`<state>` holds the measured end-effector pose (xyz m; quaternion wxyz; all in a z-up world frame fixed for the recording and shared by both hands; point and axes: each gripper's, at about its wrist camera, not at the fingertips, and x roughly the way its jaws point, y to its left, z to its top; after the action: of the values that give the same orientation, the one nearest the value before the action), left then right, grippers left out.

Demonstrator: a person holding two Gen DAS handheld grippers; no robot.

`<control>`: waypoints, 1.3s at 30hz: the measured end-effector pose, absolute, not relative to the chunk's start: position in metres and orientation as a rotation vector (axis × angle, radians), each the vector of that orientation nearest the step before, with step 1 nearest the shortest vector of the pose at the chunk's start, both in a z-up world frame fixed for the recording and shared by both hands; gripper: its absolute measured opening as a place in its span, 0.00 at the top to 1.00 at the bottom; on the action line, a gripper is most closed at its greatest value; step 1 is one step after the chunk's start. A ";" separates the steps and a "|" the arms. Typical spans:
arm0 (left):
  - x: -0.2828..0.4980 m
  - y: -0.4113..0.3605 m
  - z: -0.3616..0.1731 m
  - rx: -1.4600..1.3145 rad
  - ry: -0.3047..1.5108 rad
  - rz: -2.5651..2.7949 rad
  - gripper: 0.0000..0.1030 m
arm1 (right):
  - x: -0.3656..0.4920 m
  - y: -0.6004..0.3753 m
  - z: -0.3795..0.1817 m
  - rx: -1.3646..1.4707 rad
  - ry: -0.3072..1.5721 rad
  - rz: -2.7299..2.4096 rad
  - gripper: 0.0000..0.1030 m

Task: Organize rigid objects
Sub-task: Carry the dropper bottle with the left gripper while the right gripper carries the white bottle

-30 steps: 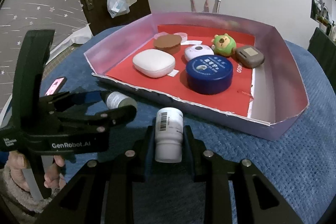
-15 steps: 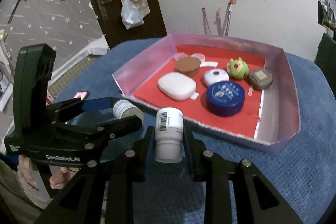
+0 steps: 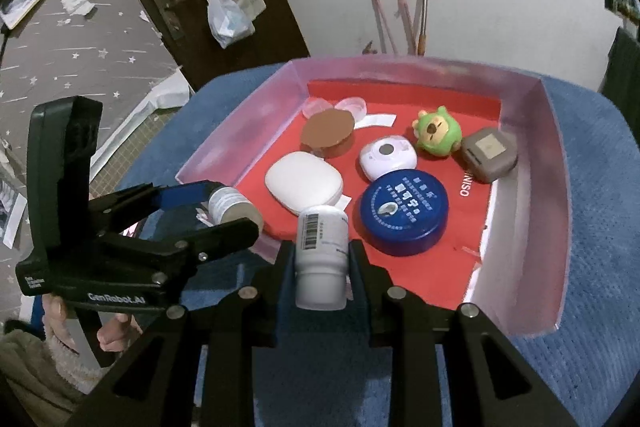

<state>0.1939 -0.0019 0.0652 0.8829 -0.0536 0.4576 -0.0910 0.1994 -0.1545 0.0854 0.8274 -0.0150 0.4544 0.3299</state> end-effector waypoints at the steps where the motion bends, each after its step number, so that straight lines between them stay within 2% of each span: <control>1: 0.197 -0.002 0.063 -0.104 0.966 -0.190 0.16 | 0.203 -0.152 0.083 -0.035 0.980 0.701 0.72; 14: 0.216 0.002 0.037 -0.078 1.078 -0.204 0.16 | 0.231 -0.140 0.049 -0.025 1.106 0.676 0.72; 27: 0.217 -0.005 0.028 0.010 0.989 -0.069 0.16 | 0.234 -0.149 0.040 -0.149 1.023 0.511 0.72; 39: 0.215 0.007 0.025 -0.045 1.007 -0.085 0.15 | 0.233 -0.145 0.038 -0.150 1.017 0.506 0.72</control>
<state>0.2145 0.0068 0.0252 0.8748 -0.0214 0.4823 -0.0406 0.2327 -0.1445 0.0383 0.8403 -0.0711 0.4812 0.2395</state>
